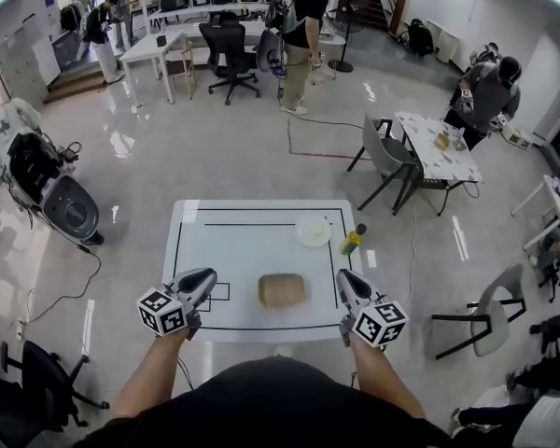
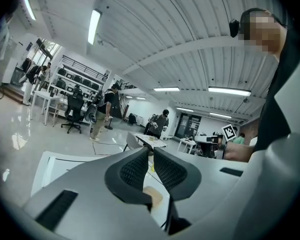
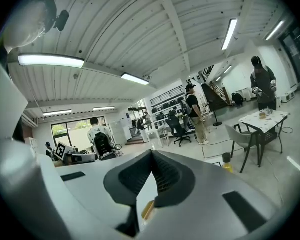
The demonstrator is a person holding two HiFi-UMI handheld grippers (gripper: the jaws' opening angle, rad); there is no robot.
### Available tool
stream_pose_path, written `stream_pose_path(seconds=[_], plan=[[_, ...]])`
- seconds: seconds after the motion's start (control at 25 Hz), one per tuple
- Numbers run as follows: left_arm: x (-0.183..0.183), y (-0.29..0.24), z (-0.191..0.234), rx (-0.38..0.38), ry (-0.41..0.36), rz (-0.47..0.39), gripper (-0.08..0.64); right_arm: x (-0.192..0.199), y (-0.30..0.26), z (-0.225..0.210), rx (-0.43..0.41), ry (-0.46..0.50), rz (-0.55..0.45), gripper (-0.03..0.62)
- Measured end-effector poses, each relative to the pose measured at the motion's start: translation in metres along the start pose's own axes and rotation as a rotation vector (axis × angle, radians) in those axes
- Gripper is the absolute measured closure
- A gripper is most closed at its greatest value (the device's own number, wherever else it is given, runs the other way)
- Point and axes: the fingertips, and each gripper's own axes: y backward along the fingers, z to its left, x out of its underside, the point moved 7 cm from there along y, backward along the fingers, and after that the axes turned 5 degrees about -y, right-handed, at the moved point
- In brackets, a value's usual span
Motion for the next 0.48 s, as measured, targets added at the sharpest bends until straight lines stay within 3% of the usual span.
stream_pose_path(seconds=[0.48], plan=[[-0.011, -0.05, 0.002, -0.073, -0.021, 0.025, 0.511, -0.013, -0.037, -0.056, -0.08, -0.003, 0.08, 0.578]])
